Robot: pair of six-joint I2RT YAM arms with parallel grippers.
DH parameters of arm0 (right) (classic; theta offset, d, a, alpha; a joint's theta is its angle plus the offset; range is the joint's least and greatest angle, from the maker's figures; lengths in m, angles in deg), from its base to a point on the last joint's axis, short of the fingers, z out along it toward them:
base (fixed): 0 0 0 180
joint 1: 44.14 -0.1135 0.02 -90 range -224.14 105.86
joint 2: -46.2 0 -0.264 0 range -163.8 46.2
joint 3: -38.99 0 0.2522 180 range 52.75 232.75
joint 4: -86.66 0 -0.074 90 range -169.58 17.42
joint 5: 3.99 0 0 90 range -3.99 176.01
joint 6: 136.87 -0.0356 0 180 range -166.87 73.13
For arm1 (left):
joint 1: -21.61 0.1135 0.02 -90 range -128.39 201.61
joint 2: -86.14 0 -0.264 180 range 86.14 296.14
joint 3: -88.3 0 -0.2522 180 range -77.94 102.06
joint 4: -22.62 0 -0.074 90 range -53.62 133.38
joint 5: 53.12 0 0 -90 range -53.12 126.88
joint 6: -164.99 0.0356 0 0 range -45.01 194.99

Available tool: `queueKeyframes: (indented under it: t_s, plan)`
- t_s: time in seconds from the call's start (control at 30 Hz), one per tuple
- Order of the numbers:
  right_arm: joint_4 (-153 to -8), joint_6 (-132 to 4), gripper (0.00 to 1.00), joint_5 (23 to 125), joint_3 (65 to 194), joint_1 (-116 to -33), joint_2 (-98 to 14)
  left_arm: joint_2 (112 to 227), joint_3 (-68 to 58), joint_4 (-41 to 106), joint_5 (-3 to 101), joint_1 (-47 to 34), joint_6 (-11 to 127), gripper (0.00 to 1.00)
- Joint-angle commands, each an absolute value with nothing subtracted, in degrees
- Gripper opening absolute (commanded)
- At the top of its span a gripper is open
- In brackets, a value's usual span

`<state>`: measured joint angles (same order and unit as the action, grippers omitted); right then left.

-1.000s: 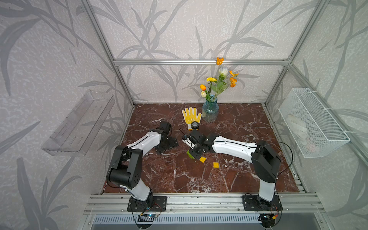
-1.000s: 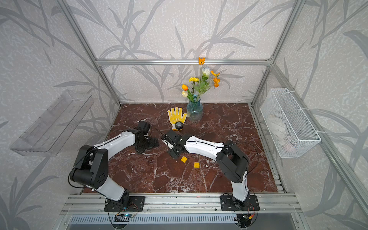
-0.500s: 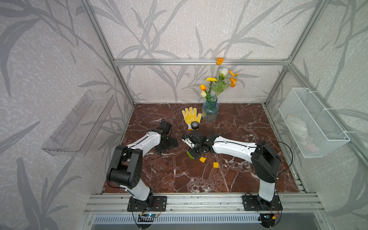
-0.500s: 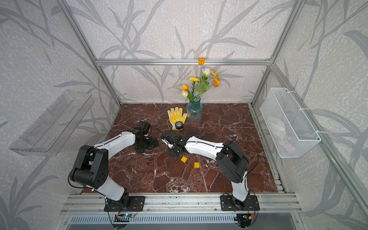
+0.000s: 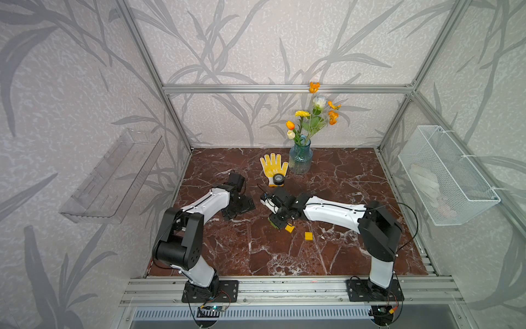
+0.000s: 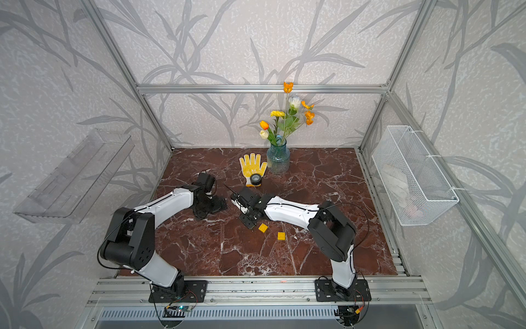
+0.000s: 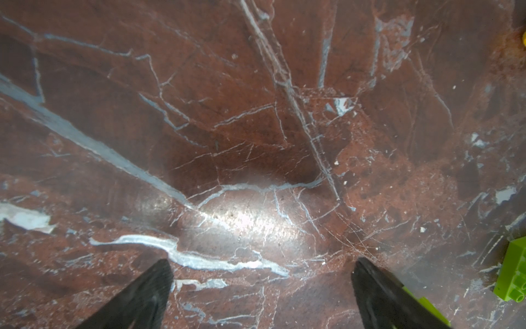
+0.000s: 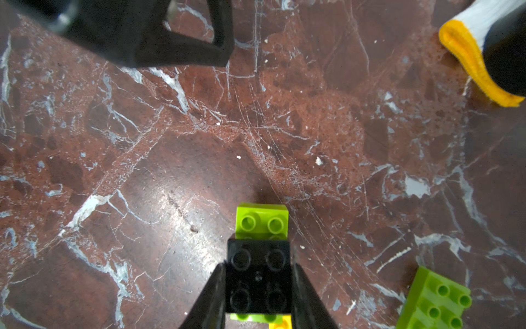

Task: Assemble a carrot with lego
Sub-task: Assemble the lego brick with the lego brick.

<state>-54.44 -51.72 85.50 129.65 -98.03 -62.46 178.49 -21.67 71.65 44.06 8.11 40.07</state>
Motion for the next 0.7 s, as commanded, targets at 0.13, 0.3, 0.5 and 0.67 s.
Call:
queueKeyframes:
  t_s: [0.13, 0.3, 0.5, 0.67]
  plan:
    - [-53.93, -53.55, 0.36, 86.13, 125.51, -98.18, -60.85, 178.88, -21.30, 72.09, 43.47, 7.90, 40.61, 1.00]
    - [-55.89, -54.59, 0.36, 86.17, 122.76, -98.20, -58.98, 178.94, -21.56, 71.80, 43.30, 7.90, 40.51, 1.00]
    - [-56.86, -54.31, 0.36, 85.75, 121.87, -98.11, -59.45, 179.03, -21.49, 71.80, 43.37, 7.90, 40.53, 1.00]
    - [-58.45, -54.69, 0.36, 85.62, 120.53, -98.11, -61.00, 178.82, -21.44, 71.88, 43.23, 7.90, 40.53, 0.99]
